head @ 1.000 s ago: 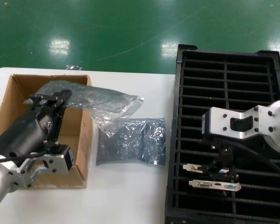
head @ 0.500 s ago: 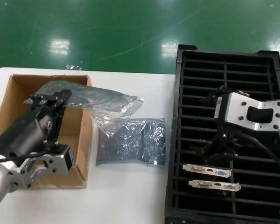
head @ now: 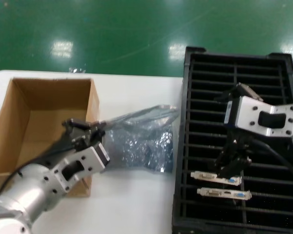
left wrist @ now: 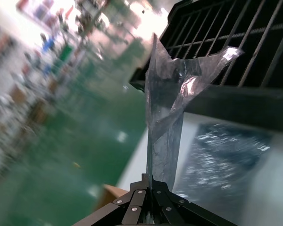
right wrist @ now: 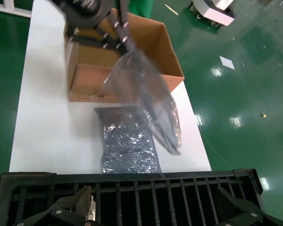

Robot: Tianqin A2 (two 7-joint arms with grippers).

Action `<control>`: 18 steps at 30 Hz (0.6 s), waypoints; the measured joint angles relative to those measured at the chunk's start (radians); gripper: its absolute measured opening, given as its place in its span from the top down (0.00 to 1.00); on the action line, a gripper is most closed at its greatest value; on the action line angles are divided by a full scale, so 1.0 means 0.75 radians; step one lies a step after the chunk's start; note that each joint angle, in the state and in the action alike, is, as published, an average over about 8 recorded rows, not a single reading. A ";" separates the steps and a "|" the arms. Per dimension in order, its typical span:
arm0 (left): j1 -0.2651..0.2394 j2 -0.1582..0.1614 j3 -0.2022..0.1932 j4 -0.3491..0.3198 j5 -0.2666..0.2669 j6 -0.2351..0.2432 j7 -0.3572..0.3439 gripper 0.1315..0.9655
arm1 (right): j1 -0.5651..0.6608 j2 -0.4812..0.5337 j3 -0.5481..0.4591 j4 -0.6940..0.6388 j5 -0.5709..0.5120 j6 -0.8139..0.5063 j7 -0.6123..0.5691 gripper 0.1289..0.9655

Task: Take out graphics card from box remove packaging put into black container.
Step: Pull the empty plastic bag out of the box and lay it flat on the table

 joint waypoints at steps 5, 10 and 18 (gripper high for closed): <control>-0.028 0.088 0.023 -0.002 0.132 0.161 -0.267 0.99 | 0.000 0.000 0.000 0.000 0.000 0.000 0.000 0.07; -0.053 0.115 0.053 0.038 0.159 0.275 -0.562 0.99 | 0.000 0.000 0.000 0.000 0.000 0.000 0.000 0.03; -0.131 0.123 0.069 0.252 0.131 0.275 -1.062 0.99 | 0.000 0.000 0.000 0.000 0.000 0.000 0.000 0.00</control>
